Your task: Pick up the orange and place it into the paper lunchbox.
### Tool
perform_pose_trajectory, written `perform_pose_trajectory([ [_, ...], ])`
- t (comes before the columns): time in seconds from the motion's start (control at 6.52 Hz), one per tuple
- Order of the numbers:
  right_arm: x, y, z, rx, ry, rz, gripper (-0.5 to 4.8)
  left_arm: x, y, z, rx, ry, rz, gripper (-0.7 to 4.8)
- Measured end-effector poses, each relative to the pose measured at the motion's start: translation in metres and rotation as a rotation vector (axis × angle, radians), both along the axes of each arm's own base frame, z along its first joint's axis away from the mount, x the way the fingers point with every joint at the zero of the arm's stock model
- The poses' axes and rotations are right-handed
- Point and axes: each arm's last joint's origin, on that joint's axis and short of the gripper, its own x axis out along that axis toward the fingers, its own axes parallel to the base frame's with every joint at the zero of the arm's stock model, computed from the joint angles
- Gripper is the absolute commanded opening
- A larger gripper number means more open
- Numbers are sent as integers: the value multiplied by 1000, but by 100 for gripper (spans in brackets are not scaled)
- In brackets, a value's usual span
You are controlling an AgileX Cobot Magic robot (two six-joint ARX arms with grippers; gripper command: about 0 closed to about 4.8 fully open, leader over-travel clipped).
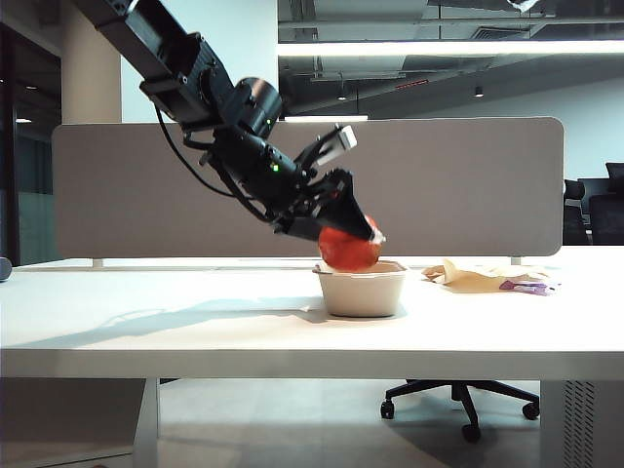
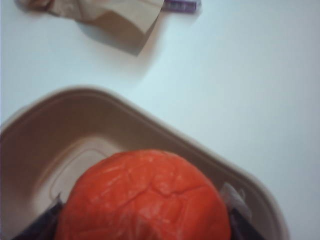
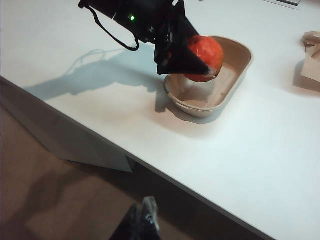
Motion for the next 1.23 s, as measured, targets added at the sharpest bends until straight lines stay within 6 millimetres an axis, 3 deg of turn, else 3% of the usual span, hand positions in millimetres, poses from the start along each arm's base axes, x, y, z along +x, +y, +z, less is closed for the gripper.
perform_pose_trajectory([
  [0.31, 0, 0, 0, 0, 0, 0, -2, 2, 0, -1, 31, -32, 50, 479],
  [0.92, 0, 0, 0, 0, 0, 0, -2, 1, -1, 2, 36, -35, 53, 468],
  [1.07, 0, 0, 0, 1, 0, 0, -2, -5, 3, 16, 46, -26, 61, -8],
  [1.23, 0, 0, 0, 0, 0, 0, -2, -19, 11, 52, 70, -42, 87, -6],
])
